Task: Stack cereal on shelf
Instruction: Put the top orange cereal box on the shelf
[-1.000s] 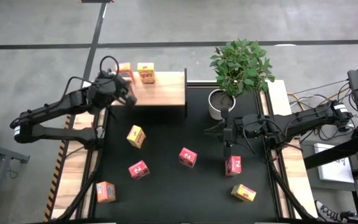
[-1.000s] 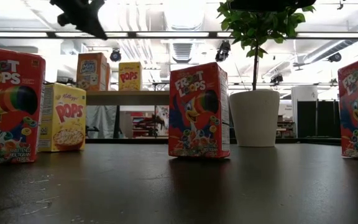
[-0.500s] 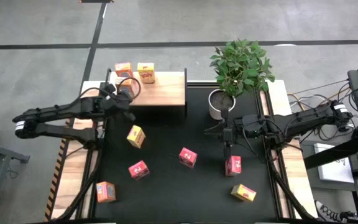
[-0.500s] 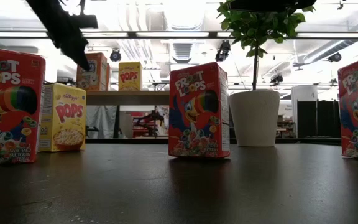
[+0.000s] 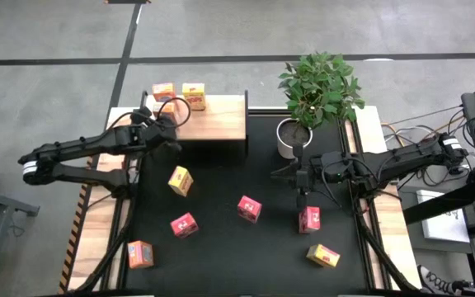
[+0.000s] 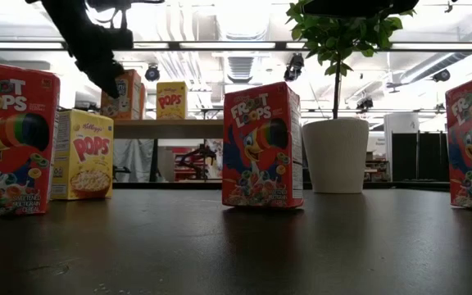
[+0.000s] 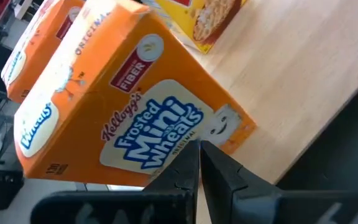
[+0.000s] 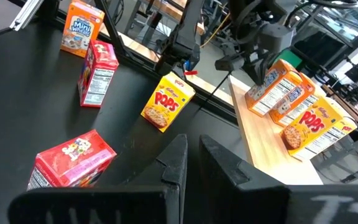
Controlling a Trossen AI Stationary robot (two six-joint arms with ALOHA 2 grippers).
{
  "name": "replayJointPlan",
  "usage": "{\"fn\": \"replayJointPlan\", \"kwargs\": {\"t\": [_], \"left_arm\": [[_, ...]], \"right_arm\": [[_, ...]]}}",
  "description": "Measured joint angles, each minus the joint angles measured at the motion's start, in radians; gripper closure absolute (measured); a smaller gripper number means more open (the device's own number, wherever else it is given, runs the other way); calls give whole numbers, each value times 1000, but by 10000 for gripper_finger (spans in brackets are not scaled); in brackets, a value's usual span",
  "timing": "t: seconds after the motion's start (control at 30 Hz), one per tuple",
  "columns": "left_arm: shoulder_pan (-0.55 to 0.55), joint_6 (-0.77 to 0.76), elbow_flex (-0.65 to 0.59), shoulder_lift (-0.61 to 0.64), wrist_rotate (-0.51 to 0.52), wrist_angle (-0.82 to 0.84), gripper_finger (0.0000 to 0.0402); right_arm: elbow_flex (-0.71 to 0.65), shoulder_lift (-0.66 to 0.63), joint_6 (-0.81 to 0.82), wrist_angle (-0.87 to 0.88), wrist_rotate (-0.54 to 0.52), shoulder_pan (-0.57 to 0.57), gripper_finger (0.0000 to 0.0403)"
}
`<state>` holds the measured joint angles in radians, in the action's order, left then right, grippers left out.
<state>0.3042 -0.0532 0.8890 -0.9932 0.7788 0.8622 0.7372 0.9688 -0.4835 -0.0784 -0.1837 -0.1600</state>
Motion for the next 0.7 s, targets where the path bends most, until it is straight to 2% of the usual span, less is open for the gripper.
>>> {"fn": "replayJointPlan", "kwargs": {"t": [0.2, 0.7], "left_arm": [[29, 0, 0, 0, 1, -73, 402], [74, 11, -2, -1, 0, -73, 402]], "right_arm": [[0, 0, -6, 0, 0, 0, 369], [0, 0, -6, 0, 0, 0, 369]]}}
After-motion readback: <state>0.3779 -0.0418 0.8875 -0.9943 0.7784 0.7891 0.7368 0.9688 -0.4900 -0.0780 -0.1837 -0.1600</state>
